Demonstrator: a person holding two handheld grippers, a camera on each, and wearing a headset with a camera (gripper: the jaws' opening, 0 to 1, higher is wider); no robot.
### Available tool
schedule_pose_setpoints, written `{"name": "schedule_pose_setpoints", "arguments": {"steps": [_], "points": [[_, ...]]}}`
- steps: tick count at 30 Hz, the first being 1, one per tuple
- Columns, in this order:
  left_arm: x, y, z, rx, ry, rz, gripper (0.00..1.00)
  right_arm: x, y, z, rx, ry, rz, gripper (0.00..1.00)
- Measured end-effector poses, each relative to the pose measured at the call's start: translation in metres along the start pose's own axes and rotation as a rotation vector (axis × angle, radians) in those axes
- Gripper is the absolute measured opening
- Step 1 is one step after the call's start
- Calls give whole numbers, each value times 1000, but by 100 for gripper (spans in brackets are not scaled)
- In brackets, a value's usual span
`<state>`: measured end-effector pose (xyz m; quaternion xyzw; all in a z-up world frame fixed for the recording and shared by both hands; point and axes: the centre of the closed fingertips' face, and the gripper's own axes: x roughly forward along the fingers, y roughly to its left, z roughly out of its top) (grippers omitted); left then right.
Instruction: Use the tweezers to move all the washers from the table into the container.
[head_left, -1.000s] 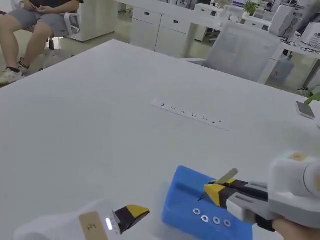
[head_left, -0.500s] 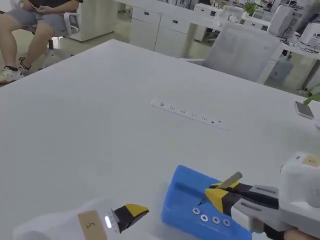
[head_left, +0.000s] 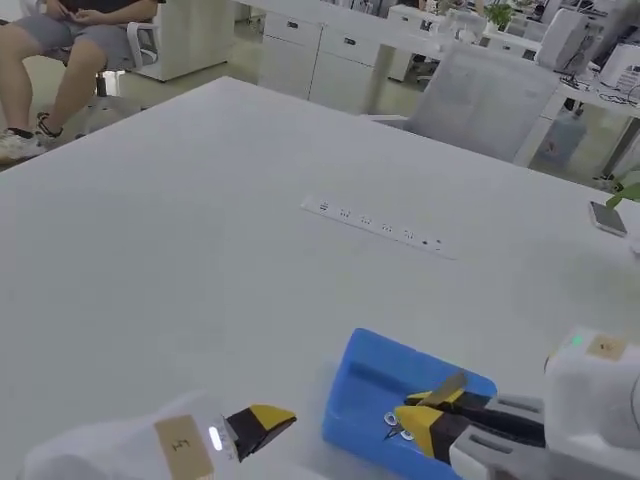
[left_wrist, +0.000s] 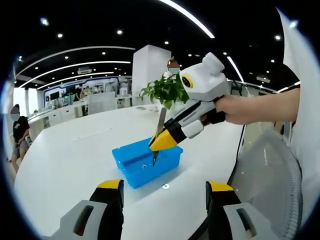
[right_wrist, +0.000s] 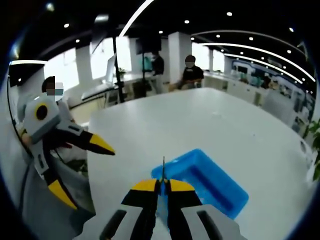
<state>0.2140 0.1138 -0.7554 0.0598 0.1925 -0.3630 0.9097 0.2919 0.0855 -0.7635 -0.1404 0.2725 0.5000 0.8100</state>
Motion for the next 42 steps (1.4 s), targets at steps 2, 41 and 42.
{"name": "schedule_pose_setpoints", "arguments": {"steps": [2,41,42], "points": [[0,0,0,-2,0,0,66,2,2,-4,2,9,3,3],[0,-2,-2,3,13,-10,66,10,13,-44,38,95,26,3],[1,-2,-2,3,13,-11,66,10,14,-45,36,97,28,4]]}}
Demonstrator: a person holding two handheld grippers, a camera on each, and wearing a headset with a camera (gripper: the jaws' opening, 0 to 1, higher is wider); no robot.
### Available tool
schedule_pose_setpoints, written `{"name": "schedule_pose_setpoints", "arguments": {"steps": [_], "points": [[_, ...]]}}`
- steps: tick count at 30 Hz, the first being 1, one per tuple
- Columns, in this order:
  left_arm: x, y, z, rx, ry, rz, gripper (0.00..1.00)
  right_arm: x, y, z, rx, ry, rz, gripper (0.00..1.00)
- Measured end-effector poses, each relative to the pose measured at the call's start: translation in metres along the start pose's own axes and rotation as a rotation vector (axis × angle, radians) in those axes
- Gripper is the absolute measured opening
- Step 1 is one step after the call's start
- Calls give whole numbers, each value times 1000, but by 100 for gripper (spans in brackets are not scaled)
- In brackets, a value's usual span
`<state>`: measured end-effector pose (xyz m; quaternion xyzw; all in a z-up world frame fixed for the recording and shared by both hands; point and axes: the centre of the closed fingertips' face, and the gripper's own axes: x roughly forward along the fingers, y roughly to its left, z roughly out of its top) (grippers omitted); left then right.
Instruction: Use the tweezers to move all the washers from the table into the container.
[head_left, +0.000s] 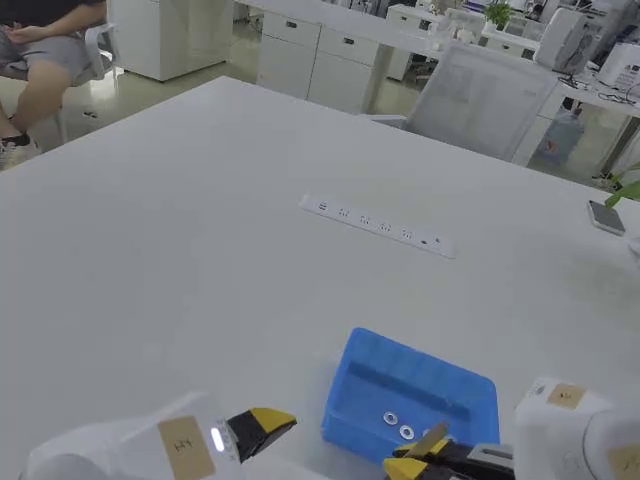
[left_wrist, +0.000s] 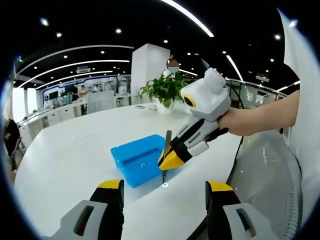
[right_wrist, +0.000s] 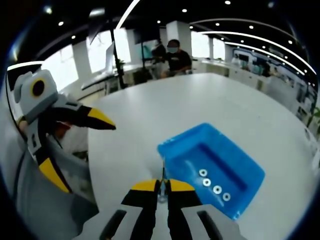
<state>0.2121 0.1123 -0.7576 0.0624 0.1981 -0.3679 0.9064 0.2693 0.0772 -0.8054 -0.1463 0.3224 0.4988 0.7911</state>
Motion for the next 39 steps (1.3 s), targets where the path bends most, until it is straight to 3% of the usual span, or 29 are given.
{"name": "schedule_pose_setpoints", "arguments": {"steps": [18,39], "points": [[1,0,-2,8,11,-6,66,6,6,-12,-9,39,17,4],[1,2,-3,4,12,0,66,10,3,-11,-1,31,25,4]]}}
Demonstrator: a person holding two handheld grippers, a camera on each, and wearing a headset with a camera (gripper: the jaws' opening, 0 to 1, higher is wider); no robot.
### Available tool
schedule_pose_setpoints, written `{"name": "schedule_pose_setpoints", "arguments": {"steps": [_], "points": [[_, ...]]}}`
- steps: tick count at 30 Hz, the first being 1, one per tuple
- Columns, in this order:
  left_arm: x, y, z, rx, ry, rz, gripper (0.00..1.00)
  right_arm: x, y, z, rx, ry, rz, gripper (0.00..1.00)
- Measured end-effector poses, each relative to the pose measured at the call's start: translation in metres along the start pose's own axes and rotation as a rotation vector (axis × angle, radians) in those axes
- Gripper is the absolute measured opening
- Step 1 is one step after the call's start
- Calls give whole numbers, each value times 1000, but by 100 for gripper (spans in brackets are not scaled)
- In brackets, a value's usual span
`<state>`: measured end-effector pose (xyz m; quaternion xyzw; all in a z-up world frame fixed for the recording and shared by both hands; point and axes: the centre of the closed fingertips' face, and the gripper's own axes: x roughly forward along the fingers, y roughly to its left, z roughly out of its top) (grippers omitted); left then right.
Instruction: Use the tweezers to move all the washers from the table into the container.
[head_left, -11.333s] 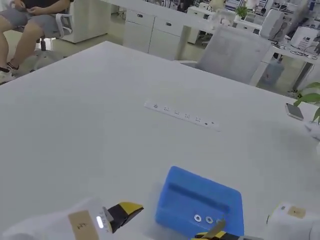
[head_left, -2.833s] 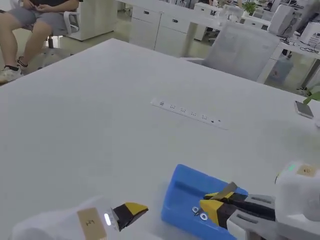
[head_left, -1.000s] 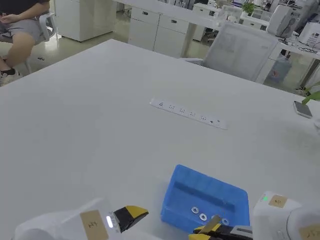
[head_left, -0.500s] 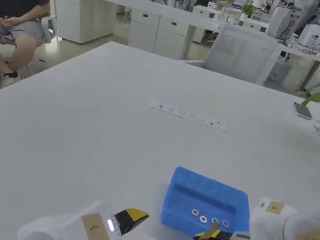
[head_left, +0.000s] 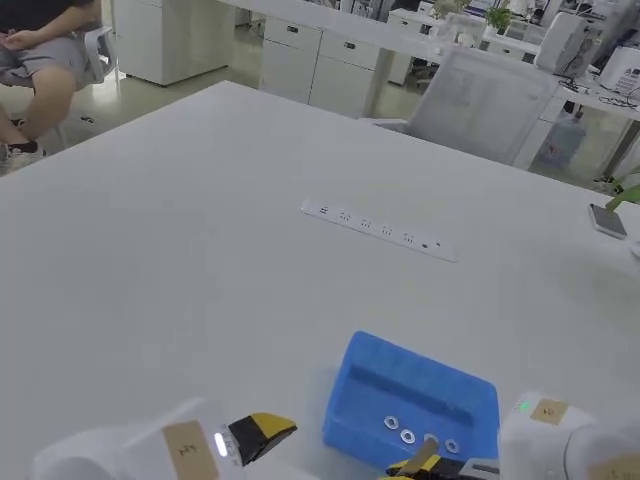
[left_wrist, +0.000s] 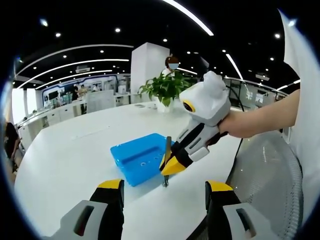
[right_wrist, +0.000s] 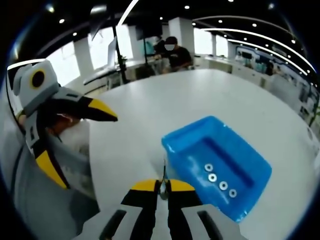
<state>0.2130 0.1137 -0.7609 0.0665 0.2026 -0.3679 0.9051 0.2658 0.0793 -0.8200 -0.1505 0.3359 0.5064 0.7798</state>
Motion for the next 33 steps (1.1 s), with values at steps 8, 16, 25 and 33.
{"name": "schedule_pose_setpoints", "arguments": {"steps": [8,16,25,33], "points": [[0,0,0,1,-2,0,66,1,1,0,-12,2,-1,4],[-1,-1,2,-2,-8,-1,65,1,3,-1,-22,3,-3,4],[-1,-2,3,0,-10,-3,65,0,4,-1,-34,9,-8,4],[-1,-1,3,-5,-10,-1,65,-1,4,-1,-31,12,-14,3]]}}
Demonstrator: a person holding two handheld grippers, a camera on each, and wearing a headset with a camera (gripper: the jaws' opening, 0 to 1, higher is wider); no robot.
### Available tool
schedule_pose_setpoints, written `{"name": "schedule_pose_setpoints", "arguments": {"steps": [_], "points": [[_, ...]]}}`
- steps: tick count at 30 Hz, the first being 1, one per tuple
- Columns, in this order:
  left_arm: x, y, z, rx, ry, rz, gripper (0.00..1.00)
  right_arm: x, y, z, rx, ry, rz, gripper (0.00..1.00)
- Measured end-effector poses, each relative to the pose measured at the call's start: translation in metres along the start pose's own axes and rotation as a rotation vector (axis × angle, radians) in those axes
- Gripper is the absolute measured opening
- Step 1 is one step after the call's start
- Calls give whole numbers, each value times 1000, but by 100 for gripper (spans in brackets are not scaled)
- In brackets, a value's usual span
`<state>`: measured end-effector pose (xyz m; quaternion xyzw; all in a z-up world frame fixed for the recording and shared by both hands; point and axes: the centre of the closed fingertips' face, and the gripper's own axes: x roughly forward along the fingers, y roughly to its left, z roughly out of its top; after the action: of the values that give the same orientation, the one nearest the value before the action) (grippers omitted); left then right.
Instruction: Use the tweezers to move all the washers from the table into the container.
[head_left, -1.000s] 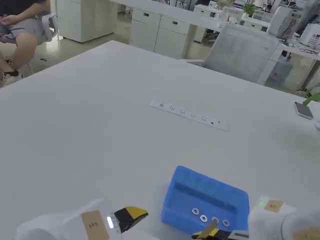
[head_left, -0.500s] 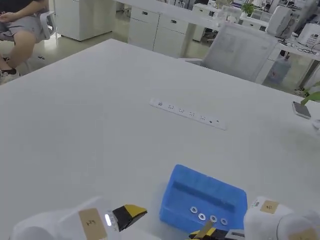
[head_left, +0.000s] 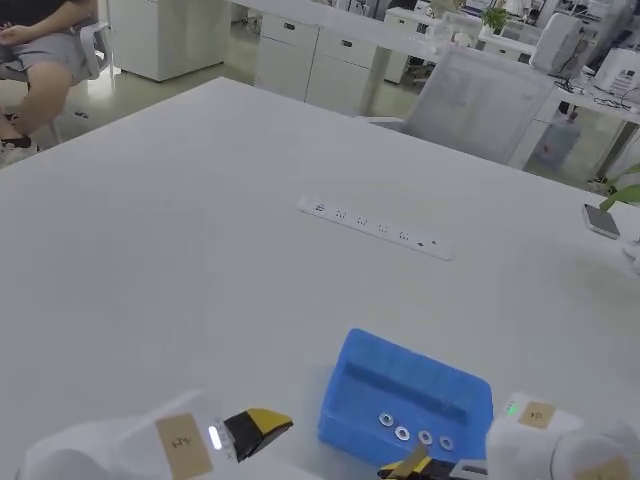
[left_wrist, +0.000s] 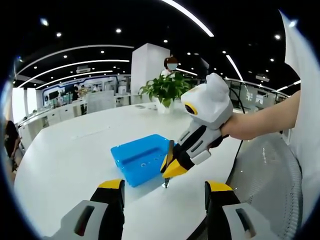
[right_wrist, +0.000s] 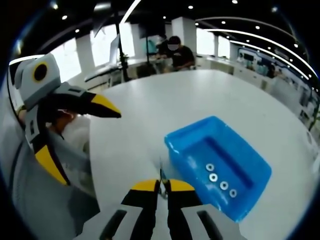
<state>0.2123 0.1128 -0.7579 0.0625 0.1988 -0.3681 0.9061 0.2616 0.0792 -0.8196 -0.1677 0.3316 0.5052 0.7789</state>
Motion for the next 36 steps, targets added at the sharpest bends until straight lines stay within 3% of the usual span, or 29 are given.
{"name": "schedule_pose_setpoints", "arguments": {"steps": [12,36], "points": [[0,0,0,-2,-1,-2,65,-3,0,-1,29,-3,2,3],[2,-2,-2,9,10,-17,64,-31,-14,31,37,-88,-39,3]]}}
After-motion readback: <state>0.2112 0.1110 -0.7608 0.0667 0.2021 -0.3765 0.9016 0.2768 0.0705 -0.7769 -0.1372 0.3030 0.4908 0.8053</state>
